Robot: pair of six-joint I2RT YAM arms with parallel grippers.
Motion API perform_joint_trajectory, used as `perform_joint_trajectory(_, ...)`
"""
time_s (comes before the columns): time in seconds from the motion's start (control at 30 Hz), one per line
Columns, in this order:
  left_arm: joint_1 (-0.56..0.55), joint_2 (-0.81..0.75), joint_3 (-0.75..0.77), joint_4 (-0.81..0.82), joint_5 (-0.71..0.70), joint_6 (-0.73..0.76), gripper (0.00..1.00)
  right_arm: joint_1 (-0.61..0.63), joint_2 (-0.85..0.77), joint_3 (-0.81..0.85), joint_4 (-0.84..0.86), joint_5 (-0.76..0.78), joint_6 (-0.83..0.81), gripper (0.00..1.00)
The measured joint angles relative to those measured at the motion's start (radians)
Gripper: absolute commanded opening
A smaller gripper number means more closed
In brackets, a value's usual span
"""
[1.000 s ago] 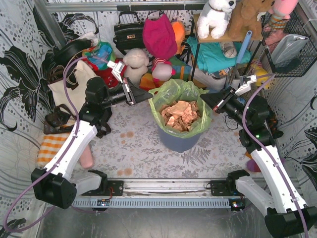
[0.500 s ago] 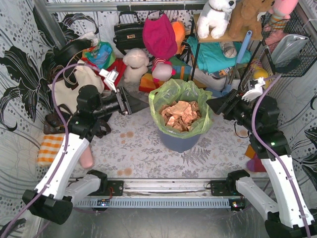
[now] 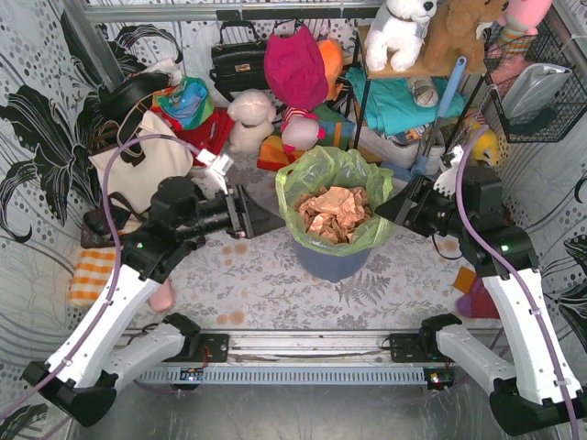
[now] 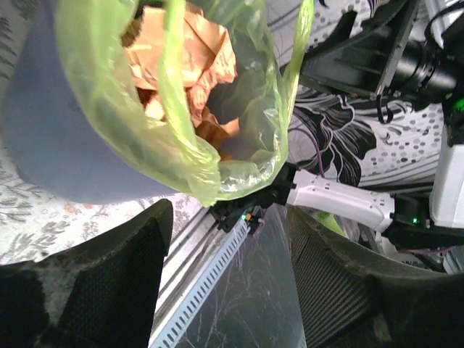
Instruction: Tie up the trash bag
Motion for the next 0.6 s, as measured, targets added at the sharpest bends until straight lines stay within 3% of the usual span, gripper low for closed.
perform_joint_trajectory(0.13,-0.099,0.026,0.0,-0.022,-0.095,-0.003,0.73,0.0,0.024,-0.001,-0.012,-0.042,0.0,0.55)
perform_joint_trajectory(0.4,-0.146,0.109,0.018,-0.09,-0.224,0.025,0.67,0.0,0.041,-0.001,-0.053,-0.045,-0.018,0.33)
perform_joint_trajectory(0.5,-0.167,0.126,0.018,-0.09,-0.229,0.027,0.57,0.0,0.042,-0.001,-0.064,-0.045,-0.025,0.21)
perform_joint_trajectory(0.6,-0.183,0.136,0.018,-0.089,-0.233,0.026,0.41,0.0,0.04,-0.001,-0.075,-0.045,-0.028,0.13)
